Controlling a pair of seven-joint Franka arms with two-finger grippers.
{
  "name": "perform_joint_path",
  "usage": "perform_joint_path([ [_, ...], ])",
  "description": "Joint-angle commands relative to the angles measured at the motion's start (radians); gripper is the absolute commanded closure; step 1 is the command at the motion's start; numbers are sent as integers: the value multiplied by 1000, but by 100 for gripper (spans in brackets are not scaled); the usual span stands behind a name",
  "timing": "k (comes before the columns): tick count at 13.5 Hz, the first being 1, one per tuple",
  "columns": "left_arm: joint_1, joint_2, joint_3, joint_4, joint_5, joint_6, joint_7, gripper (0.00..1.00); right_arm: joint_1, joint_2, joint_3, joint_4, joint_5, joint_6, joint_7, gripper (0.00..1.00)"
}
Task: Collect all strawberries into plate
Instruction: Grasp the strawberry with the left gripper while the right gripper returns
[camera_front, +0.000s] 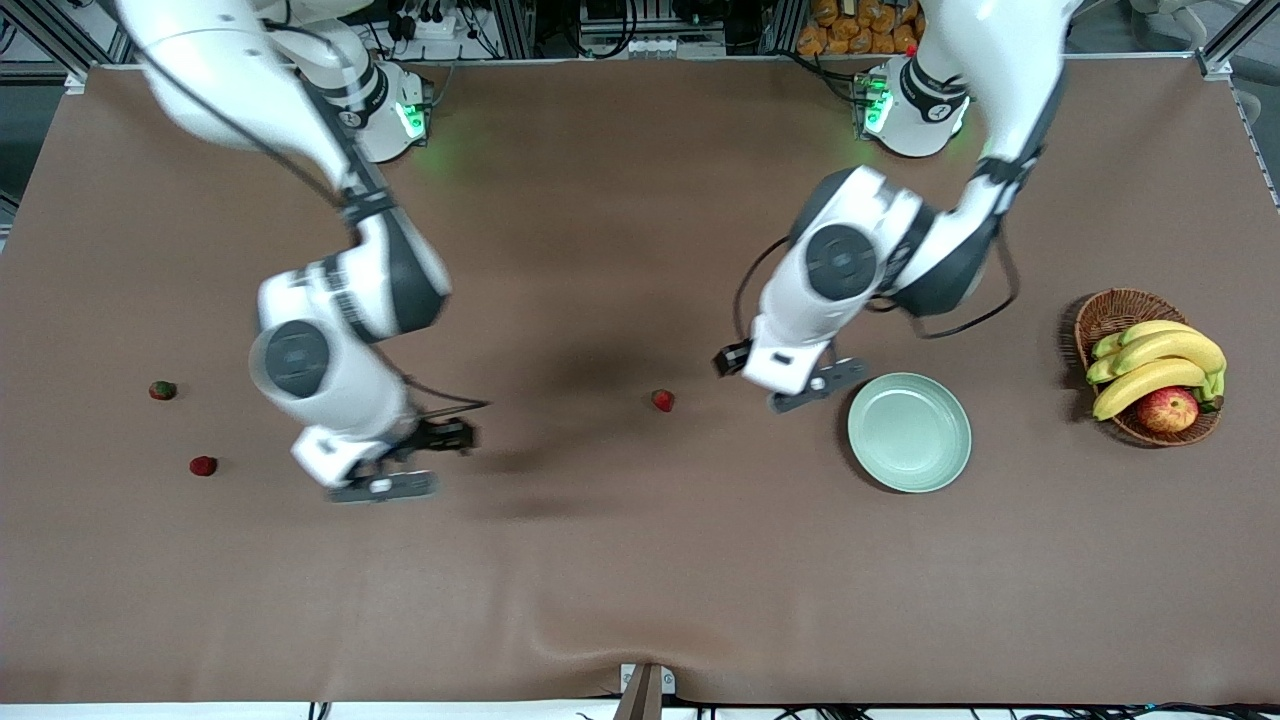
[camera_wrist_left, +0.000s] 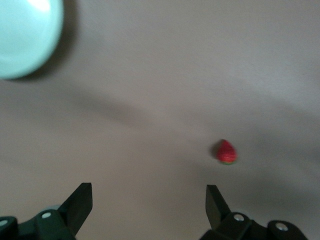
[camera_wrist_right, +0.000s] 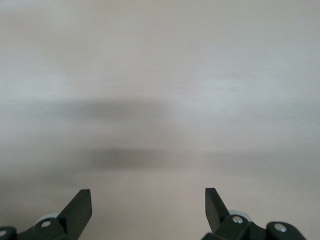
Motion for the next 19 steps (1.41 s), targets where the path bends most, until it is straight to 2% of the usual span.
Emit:
perform_joint_path([
  [1, -60, 159, 14, 166, 65, 22, -159, 0, -152, -34, 22, -67, -22, -2, -51, 0],
  [5, -105, 241, 17, 168, 71, 191, -274, 0, -372, -6, 22, -63, -21, 4, -336, 0],
  [7, -137, 288, 35, 170, 71, 232, -276, 6, -452, 43, 22, -46, -25, 12, -416, 0],
  [9, -171, 313, 74, 168, 70, 240, -276, 10, -510, 102, 22, -29, -24, 41, -497, 0],
  [13, -183, 341, 75, 171, 70, 260, -279, 21, -561, 171, 22, -29, -21, 102, -510, 0],
  [14, -192, 345, 77, 171, 70, 286, -279, 28, -567, 184, 23, -29, -19, 117, -517, 0],
  [15, -196, 350, 77, 171, 70, 297, -279, 44, -561, 184, 22, -29, -19, 139, -523, 0],
  [16, -194, 350, 77, 171, 70, 297, -277, 77, -561, 188, 22, -29, -21, 142, -525, 0],
  [17, -193, 345, 77, 171, 74, 297, -273, 100, -564, 202, 22, -29, -21, 144, -525, 0],
  [19, -171, 316, 77, 162, 95, 288, -270, 100, -559, 213, 23, -29, -25, 144, -525, 0],
])
